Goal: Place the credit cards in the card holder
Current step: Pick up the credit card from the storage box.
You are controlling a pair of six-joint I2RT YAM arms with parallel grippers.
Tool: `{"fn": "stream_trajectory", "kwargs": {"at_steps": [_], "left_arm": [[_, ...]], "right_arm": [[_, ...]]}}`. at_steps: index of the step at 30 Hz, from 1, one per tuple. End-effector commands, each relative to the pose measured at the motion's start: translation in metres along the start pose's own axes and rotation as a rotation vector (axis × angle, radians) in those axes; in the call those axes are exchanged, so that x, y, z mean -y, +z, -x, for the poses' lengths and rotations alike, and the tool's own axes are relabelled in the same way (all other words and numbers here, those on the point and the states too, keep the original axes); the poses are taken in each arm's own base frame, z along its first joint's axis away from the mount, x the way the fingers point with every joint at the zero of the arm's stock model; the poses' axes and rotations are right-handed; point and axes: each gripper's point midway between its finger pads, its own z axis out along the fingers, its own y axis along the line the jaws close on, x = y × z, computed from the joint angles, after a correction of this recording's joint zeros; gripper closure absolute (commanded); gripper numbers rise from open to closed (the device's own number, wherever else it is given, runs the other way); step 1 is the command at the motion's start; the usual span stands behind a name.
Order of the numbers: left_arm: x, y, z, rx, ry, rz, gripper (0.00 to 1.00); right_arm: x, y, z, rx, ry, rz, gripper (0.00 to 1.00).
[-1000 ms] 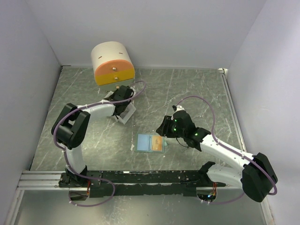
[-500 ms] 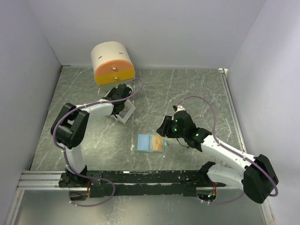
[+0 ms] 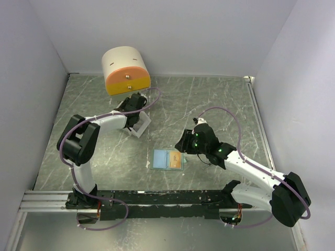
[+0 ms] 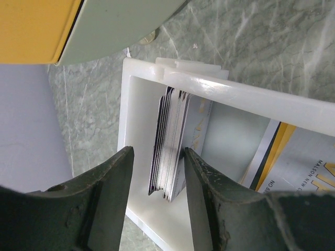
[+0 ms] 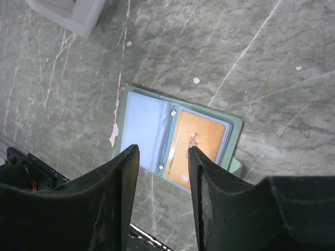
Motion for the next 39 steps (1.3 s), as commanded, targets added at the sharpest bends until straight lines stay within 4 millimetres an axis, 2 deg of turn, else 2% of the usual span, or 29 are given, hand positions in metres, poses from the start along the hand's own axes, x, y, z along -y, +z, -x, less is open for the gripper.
{"fn": "stream_trajectory", "kwargs": {"at_steps": [1,8,17,33,39], "left_arm": [[-0.014,0.006,0.010,0.013,-0.017,0.052,0.47],[-0.011,0.007,0.007,0.001,-0.005,0.044,0.51],[-0.012,0.007,0.007,-0.008,0.004,0.048,0.63],[-0.020,0.007,0.009,-0.006,0.019,0.083,0.68],[-0.018,0.010,0.007,-0.018,0.019,0.075,0.72]], "right_arm": [[-0.005,-0.004,0.007,0.020,-0.011,0.011,0.57],[-0.004,-0.003,0.004,0.015,-0.010,0.011,0.57],[-0.005,-0.003,0.004,0.014,-0.011,0.015,0.57],[-0.008,-0.001,0.007,0.013,-0.019,0.017,0.57],[-0.007,-0.001,0.006,0.012,-0.015,0.018,0.57]]}}
